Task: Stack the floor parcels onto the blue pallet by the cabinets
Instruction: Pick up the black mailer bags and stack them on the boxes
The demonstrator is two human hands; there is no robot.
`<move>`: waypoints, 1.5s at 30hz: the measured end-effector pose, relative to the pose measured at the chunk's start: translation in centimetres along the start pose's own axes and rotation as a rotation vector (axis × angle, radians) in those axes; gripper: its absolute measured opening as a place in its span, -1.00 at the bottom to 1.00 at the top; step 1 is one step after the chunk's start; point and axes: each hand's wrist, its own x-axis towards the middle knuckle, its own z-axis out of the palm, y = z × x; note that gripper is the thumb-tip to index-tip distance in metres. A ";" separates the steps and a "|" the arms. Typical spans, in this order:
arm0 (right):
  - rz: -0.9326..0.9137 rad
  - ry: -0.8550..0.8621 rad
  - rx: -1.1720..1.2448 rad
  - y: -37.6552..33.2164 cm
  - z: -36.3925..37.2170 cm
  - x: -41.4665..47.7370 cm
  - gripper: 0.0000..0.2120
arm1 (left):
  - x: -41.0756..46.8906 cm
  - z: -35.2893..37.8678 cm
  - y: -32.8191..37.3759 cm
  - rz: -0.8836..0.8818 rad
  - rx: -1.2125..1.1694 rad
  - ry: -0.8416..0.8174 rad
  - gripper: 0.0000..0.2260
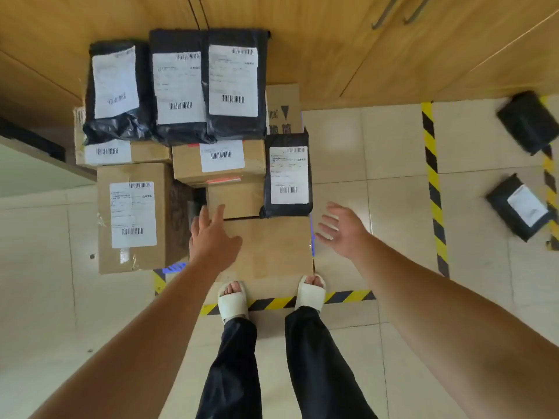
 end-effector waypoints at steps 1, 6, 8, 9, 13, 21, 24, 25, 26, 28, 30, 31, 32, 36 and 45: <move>0.032 -0.007 0.006 0.4 -1.1 -2.5 -0.67 | -2.1 0.2 0.2 -0.019 -0.022 -0.035 -0.28; 0.114 -0.007 -0.072 2.6 -8.4 -15.0 -0.82 | -13.3 -0.3 4.3 -0.150 -0.450 -0.236 -0.56; 0.094 0.011 -0.045 3.1 -11.7 -19.0 -0.79 | -17.2 -0.4 6.8 -0.177 -0.647 -0.306 -0.65; 0.084 0.010 -0.017 3.1 -13.6 -21.0 -0.76 | -19.0 -0.3 8.3 -0.188 -0.709 -0.330 -0.70; -0.034 0.030 0.118 2.2 -20.3 -29.4 -0.82 | -26.0 -0.1 14.8 -0.094 -0.720 -0.411 -0.86; -0.350 0.244 0.368 1.0 -34.2 -38.7 -0.82 | -32.9 3.5 29.7 0.213 -0.523 -0.482 -0.82; -0.414 0.328 0.483 1.3 -37.9 -39.5 -0.86 | -34.3 5.3 34.0 0.300 -0.475 -0.503 -0.79; -0.418 0.333 0.512 1.1 -38.9 -39.6 -0.87 | -34.6 6.0 35.1 0.317 -0.458 -0.519 -0.78; -0.417 0.335 0.542 0.8 -39.9 -39.4 -0.86 | -35.0 6.6 36.2 0.331 -0.441 -0.533 -0.80; -0.412 0.342 0.593 0.1 -41.9 -38.8 -0.85 | -35.3 8.0 38.2 0.341 -0.408 -0.552 -0.84; -0.409 0.353 0.633 -0.9 -44.0 -37.8 -0.84 | -35.3 9.5 40.7 0.330 -0.368 -0.563 -0.83; -0.402 0.360 0.654 -1.5 -45.1 -37.1 -0.84 | -35.0 10.2 42.1 0.317 -0.350 -0.564 -0.83; -0.393 0.366 0.671 -2.1 -46.4 -36.4 -0.84 | -34.6 11.0 43.7 0.304 -0.329 -0.565 -0.82; -0.327 0.388 0.725 -5.9 -52.3 -33.7 -0.87 | -32.3 14.2 51.9 0.272 -0.286 -0.581 -0.81; -0.188 0.480 0.783 -16.7 -67.5 -29.8 -0.80 | -30.6 21.3 72.9 0.251 -0.158 -0.653 -0.77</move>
